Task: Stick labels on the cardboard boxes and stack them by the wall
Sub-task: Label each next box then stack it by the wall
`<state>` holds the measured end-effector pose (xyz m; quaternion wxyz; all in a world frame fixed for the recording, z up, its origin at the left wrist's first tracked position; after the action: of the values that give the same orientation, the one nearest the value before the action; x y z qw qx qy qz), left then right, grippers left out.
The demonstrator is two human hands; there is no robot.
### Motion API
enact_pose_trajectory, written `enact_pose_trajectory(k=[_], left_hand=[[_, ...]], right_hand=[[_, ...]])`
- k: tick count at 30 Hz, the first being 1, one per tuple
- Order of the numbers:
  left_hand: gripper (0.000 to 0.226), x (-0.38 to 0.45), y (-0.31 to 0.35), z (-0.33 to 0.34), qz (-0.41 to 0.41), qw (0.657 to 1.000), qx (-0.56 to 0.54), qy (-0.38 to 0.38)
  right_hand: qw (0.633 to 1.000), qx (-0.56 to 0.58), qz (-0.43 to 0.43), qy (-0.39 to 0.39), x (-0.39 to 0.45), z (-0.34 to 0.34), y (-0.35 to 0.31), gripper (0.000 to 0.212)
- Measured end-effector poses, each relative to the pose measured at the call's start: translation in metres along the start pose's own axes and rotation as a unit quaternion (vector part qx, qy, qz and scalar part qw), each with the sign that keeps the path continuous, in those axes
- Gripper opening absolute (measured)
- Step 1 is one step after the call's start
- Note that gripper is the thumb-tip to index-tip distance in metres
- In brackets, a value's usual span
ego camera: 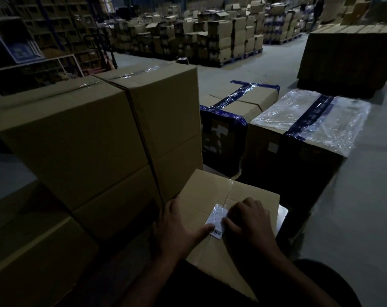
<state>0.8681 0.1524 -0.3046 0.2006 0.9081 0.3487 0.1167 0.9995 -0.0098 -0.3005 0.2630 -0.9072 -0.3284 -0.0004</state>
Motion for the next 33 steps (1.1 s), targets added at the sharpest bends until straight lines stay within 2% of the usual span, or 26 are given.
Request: enact_pose_trajectory(k=[3, 8, 13, 16, 18, 20, 24, 26, 29, 33], left_hand=[[0.127, 0.001, 0.001, -0.001, 0.0, 1.0, -0.002, 0.0], [0.127, -0.001, 0.002, -0.004, -0.001, 1.0, -0.005, 0.004], [0.134, 0.0, 0.0, -0.003, -0.022, 0.999, -0.024, -0.007], [0.118, 0.001, -0.001, -0.001, -0.03, 0.999, -0.032, -0.017], [0.105, -0.002, -0.003, -0.001, -0.031, 0.999, -0.021, -0.006], [0.101, -0.01, -0.003, -0.001, -0.022, 1.0, 0.0, 0.002], [0.115, -0.033, -0.005, 0.003, -0.038, 0.998, -0.045, -0.018], [0.122, -0.036, -0.004, 0.003, -0.049, 0.997, -0.053, -0.017], [0.127, -0.028, 0.009, 0.001, -0.012, 1.0, 0.007, 0.011], [0.133, -0.016, 0.024, 0.011, 0.045, 0.998, 0.036, -0.017]], right_hand=[[1.0, 0.021, -0.004, 0.023, -0.003, 0.001, 0.004, 0.021], [0.999, 0.042, 0.0, -0.002, -0.001, -0.004, 0.004, 0.014], [0.995, -0.03, 0.063, 0.077, -0.043, -0.01, 0.008, 0.025], [0.995, -0.027, 0.063, 0.071, -0.052, -0.009, 0.001, 0.037], [0.997, 0.001, 0.069, 0.032, -0.042, -0.009, 0.002, 0.036], [0.999, 0.005, 0.051, 0.016, -0.025, -0.009, 0.008, 0.031], [1.0, 0.008, -0.027, -0.012, 0.011, -0.015, 0.021, 0.039], [0.998, 0.02, -0.067, -0.006, 0.02, -0.018, 0.022, 0.036], [0.996, 0.016, -0.087, 0.006, 0.022, -0.014, 0.023, 0.031], [0.997, -0.016, -0.075, 0.006, 0.011, -0.001, 0.015, 0.035]])
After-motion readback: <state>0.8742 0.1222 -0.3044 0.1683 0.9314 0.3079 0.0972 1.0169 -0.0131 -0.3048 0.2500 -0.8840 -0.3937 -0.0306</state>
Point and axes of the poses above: each hand's wrist, its own x-axis towards the middle knuckle, its own z-axis out of the palm, y = z × x, the point moved 5 cm from there along x, towards the middle knuckle, and after that the axes turned 3 degrees about -y, right-handed, at the moved point
